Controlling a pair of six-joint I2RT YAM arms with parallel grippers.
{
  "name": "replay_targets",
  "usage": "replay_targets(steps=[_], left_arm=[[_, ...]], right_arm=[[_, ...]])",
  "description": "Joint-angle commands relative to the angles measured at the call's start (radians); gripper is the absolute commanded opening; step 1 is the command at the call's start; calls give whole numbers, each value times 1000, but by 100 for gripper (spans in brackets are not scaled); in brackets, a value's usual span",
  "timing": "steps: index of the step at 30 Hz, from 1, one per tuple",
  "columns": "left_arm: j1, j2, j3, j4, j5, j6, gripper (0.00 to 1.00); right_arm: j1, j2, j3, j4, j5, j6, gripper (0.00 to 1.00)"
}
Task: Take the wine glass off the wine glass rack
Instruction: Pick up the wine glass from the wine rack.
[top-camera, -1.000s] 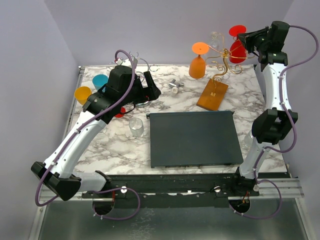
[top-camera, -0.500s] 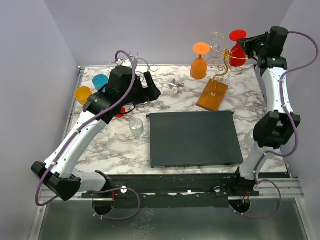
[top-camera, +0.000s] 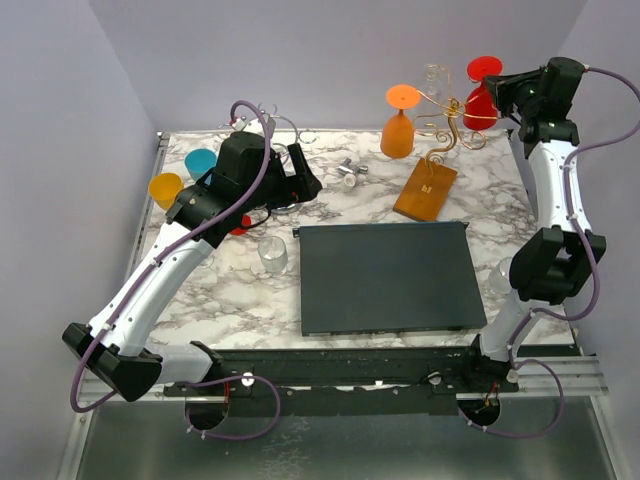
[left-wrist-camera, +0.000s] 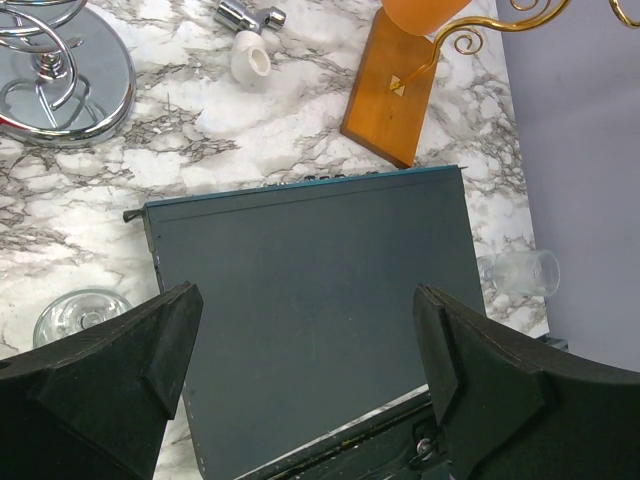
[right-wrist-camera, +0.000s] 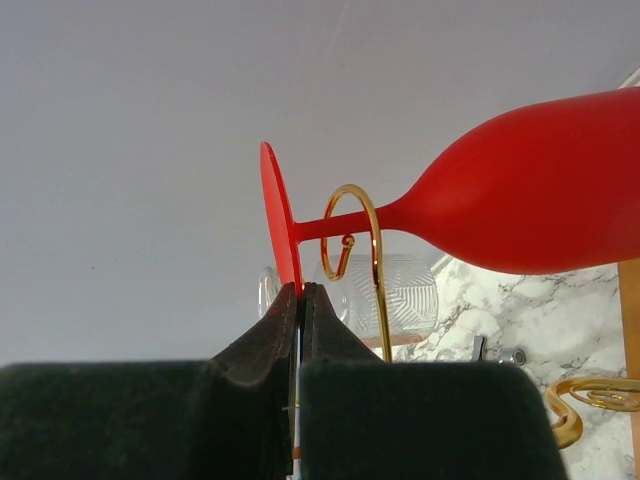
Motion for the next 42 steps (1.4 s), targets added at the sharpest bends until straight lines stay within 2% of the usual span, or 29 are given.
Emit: replay_targets(steps=[1, 9, 23, 32, 42], left_arm=[[-5, -23, -10, 17, -18, -6, 94], [-5, -23, -14, 19, -19, -7, 94], [-4, -23, -20, 18, -16, -10, 94], [-5, -24, -18, 22, -15, -13, 94], [-4, -29, -14, 20, -19, -10, 94]], right_arm=[[-15, -63, -36, 39, 44, 16, 1], [-20, -88, -69, 55, 27, 18, 0], [-21, -137, -168, 111, -131, 22, 1], [-21, -17, -22, 64, -279, 16, 0], [-20, 100, 105, 97, -326, 45, 1]])
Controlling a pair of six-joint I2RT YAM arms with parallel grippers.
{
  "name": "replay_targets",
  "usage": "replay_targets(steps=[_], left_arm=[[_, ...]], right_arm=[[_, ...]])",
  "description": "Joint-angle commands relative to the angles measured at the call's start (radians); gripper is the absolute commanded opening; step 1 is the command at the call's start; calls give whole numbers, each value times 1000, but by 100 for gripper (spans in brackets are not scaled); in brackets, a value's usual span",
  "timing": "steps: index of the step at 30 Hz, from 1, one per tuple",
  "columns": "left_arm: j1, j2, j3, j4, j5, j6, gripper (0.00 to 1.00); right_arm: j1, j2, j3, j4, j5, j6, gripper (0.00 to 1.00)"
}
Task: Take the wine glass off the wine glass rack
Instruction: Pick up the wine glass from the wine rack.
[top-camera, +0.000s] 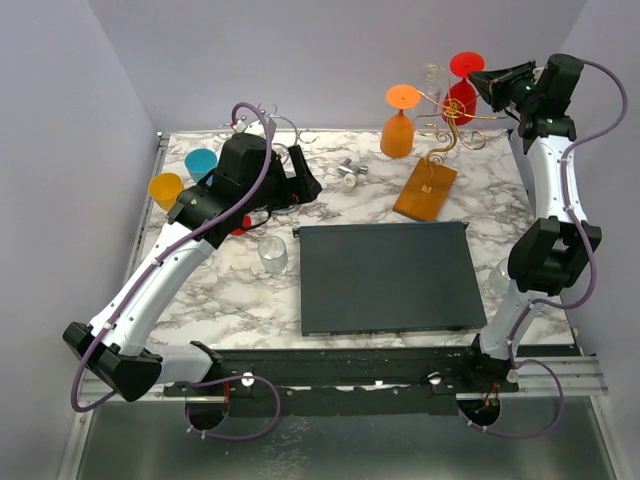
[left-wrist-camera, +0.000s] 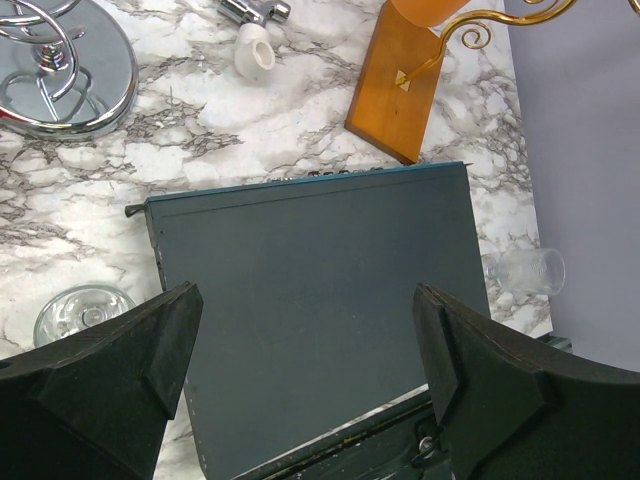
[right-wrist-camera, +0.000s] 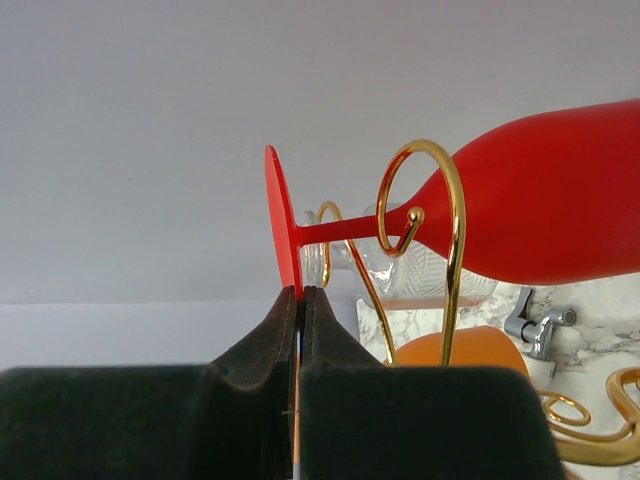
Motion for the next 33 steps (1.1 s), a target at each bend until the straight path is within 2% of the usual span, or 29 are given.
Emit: replay_targets(steps=[1, 19, 33], left_arm=[[-4, -29, 0, 19, -19, -2, 94], [-4, -24, 15, 11, -23, -1, 94], [-4, -20, 30, 12, -22, -2, 94]], right_arm=[[-7, 45, 66, 49, -51, 19, 1], [-7, 30, -2, 285, 70, 31, 0], [-7, -60, 2, 331, 201, -135, 1]])
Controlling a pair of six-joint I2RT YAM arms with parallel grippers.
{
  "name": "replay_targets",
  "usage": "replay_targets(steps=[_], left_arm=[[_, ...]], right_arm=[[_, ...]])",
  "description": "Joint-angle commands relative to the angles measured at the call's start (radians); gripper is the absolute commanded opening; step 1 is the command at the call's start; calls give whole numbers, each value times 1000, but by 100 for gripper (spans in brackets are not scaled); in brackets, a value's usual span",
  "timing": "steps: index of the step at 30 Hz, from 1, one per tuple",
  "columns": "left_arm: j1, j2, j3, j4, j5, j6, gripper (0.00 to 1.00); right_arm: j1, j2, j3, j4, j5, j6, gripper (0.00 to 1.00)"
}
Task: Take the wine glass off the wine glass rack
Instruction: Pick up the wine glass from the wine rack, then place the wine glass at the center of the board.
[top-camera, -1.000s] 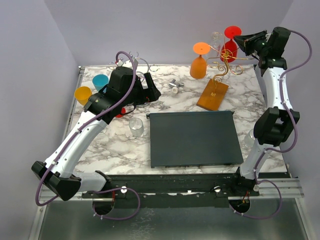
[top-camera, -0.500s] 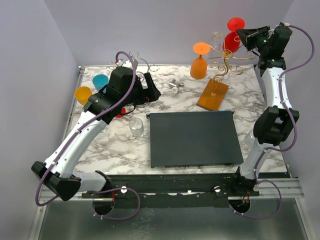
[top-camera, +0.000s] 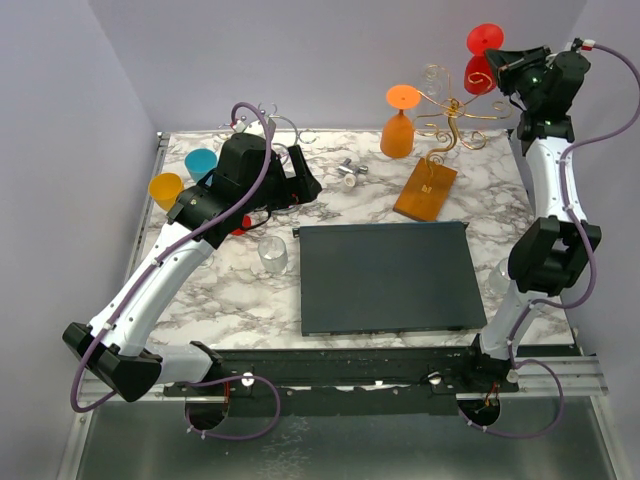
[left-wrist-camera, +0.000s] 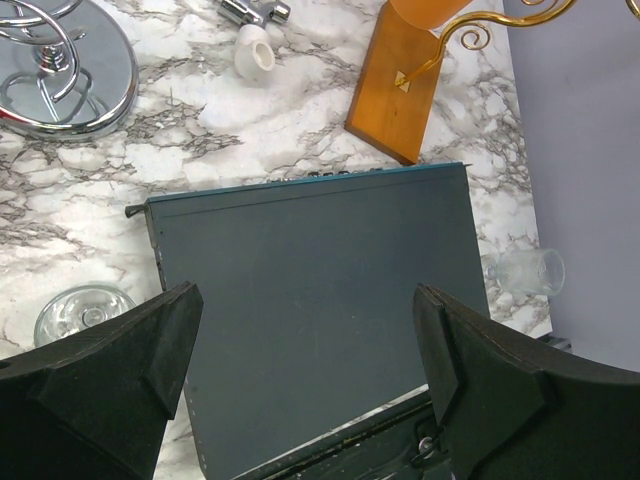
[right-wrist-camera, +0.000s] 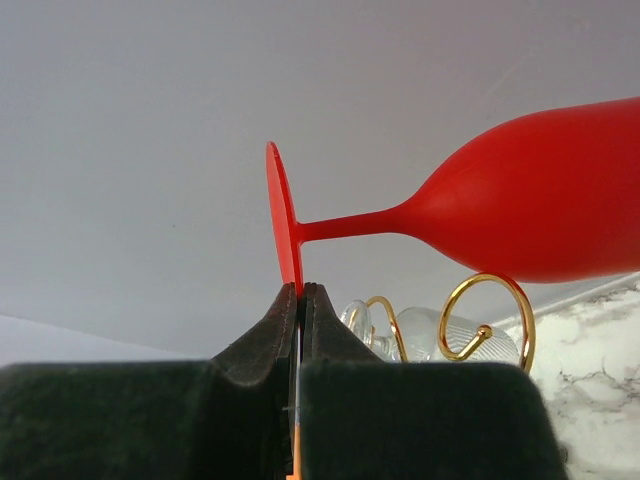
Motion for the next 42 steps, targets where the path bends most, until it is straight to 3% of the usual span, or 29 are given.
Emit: replay_targets(steps=[1, 8, 11, 15, 21, 24, 28, 32, 36, 42], left_arm=[[-5, -16, 31, 12, -21, -2, 94], [-4, -10, 77, 15, -36, 11, 97], [-5, -2, 113, 19, -36, 21, 98], [-5, 2, 139, 50, -20, 32, 99], [-1, 2, 168, 139, 13, 49, 99], [9, 1, 170, 194, 34, 56, 99], [53, 4, 163, 285, 158, 62, 99], [151, 0, 104, 469, 387, 9, 99], [301, -1, -14, 822, 650, -180, 99], [419, 46, -100, 1229, 823, -446, 98]], right_arm=[[-6, -91, 21, 55, 80, -105, 1], [-7, -165, 109, -48, 43, -177, 1], [-6, -172, 237, -200, -8, -199, 1], [-7, -242, 242, -227, -112, -164, 1], [-7, -336, 133, -121, -343, 3, 1], [5, -375, 23, 63, -474, 169, 1], [58, -403, -32, 170, -538, 272, 1], [140, -411, -76, 289, -571, 376, 1], [212, -401, -120, 404, -582, 478, 1], [303, -362, -146, 600, -597, 650, 1]])
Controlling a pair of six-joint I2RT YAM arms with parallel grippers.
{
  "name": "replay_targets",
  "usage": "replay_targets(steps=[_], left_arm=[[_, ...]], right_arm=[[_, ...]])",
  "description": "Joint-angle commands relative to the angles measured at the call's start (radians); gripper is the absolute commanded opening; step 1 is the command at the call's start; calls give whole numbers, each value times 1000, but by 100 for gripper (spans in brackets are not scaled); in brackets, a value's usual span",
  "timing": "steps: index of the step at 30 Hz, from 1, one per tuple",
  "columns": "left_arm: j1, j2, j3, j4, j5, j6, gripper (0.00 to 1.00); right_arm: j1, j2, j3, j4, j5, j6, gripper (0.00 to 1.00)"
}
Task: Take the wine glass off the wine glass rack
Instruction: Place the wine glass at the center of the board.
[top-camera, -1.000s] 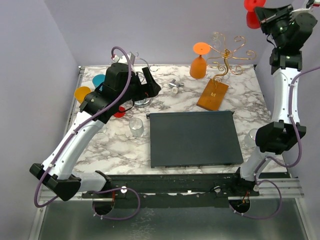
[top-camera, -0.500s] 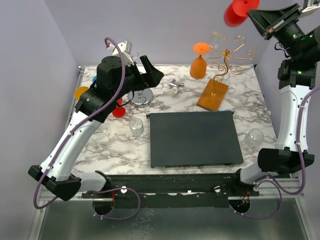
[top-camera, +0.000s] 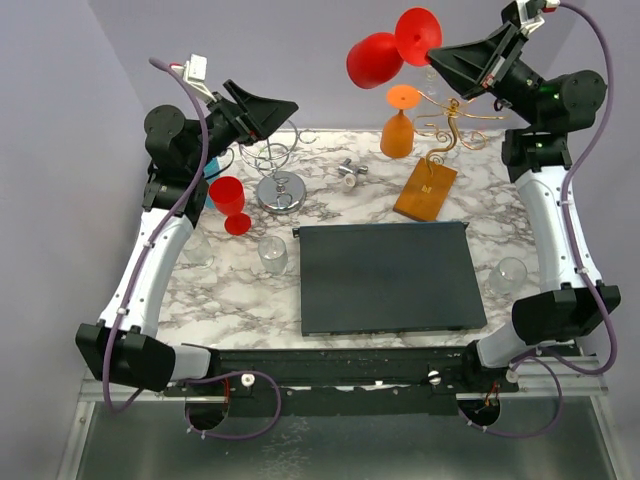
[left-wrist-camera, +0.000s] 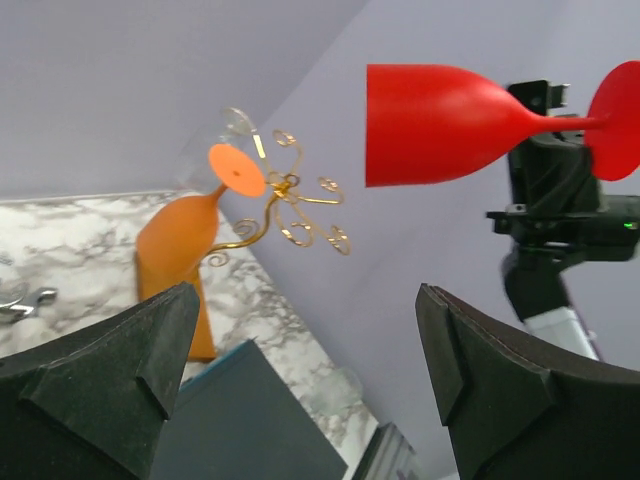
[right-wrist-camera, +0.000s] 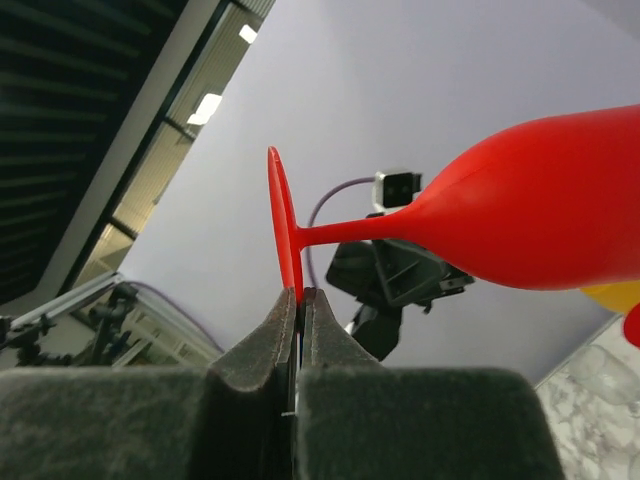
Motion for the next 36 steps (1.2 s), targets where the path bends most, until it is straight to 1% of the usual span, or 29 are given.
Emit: replay_targets(steps=[1, 3, 5, 8, 13, 20, 23, 26, 29, 31, 36], left_arm=[[50, 38, -27, 447, 236, -250, 98], [52, 49, -23, 511, 250, -286, 97], [52, 62, -13, 533, 259, -303, 97], [51, 81, -13, 610, 284, -356, 97], [52, 93, -17, 657, 299, -396, 95], [51, 106, -26, 771, 316, -478, 90], [52, 105, -26, 808, 316, -508, 84], [52, 111, -26, 864, 317, -557, 78], [51, 125, -26, 938, 325, -617, 70], [51, 130, -31, 987, 326, -659, 62], [52, 130, -31, 1065, 325, -730, 47]], right_arm=[[70, 38, 1, 214, -47, 164, 1], [104, 51, 14, 229, -51, 181, 1], [141, 63, 20, 242, -48, 188, 1], [187, 82, 32, 259, -46, 199, 0], [228, 105, 46, 318, -49, 249, 0], [253, 95, 32, 330, -54, 251, 1], [255, 90, 21, 329, -58, 249, 1], [255, 94, 8, 364, -72, 280, 1], [255, 103, 0, 415, -100, 321, 0], [255, 104, -12, 444, -116, 343, 1], [255, 107, -19, 445, -156, 342, 1]])
